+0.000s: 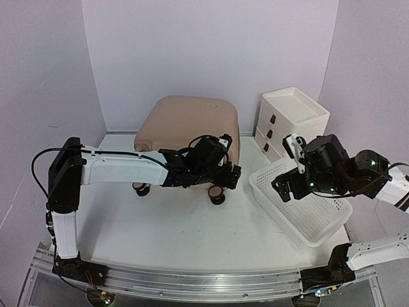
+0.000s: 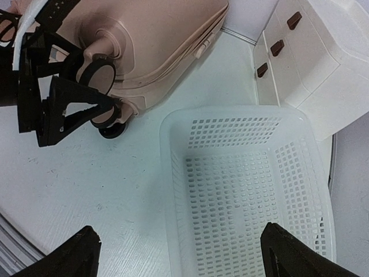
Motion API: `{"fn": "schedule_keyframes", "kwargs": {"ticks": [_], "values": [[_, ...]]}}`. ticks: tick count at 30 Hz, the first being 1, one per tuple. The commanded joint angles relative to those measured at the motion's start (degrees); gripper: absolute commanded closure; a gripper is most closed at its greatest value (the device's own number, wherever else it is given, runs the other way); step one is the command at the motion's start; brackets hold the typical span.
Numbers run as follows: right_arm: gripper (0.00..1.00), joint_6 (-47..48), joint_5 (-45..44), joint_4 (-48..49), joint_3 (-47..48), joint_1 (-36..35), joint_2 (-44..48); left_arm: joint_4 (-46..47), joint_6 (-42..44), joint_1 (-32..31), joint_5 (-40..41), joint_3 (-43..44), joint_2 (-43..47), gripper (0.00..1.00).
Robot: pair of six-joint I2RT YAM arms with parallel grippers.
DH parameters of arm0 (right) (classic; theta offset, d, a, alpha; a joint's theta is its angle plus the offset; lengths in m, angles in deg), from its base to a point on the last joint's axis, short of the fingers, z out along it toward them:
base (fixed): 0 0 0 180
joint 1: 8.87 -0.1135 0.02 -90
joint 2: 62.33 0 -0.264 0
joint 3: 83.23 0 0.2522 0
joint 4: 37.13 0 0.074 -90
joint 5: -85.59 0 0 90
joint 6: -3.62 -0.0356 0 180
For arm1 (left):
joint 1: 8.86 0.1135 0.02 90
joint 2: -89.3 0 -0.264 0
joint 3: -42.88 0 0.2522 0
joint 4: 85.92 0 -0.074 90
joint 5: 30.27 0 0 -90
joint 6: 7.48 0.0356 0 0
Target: Open, take out, and arrange the luggage
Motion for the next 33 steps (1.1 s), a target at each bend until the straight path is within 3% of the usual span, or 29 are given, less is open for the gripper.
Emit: {"fn": "schedule_keyframes", "kwargs": {"ticks": [1, 4, 8, 15, 20, 27, 33], "values": [[0.02, -0.67, -1.16, 1.15, -0.53, 0.19, 1.59, -2.31, -1.24, 0.40, 2.41, 5.97, -1.79, 0.05], [0.02, -0.58, -1.33, 1.18, -1.10, 0.19, 1.89, -3.07, -1.75, 0.40, 3.38, 7.18, -2.39, 0.15], [0.02, -1.04, -1.28, 1.11, -1.76, 0.21, 2.21, -3.88, -1.82, 0.65, 3.18, 7.83, -2.02, 0.43], [0.02, -1.51, -0.87, 1.29, -2.66, 0.22, 0.85, -4.57, 1.74, 0.76, 1.48, 8.04, 2.97, 0.68], [0.02, -2.88, 3.19, 3.40, -1.34, 1.28, -3.62, -4.59, 3.93, 0.84, 1.30, 8.88, 8.08, 0.72], [0.02, -8.93, 19.66, 6.24, 4.94, 13.38, -13.82, -4.42, 4.78, 0.82, 3.95, 7.79, 15.05, 0.77], [0.02, -12.50, 27.97, 10.66, 12.79, 18.19, -24.49, -4.54, 7.70, 0.77, 6.33, 7.61, 19.99, 0.79]]}}
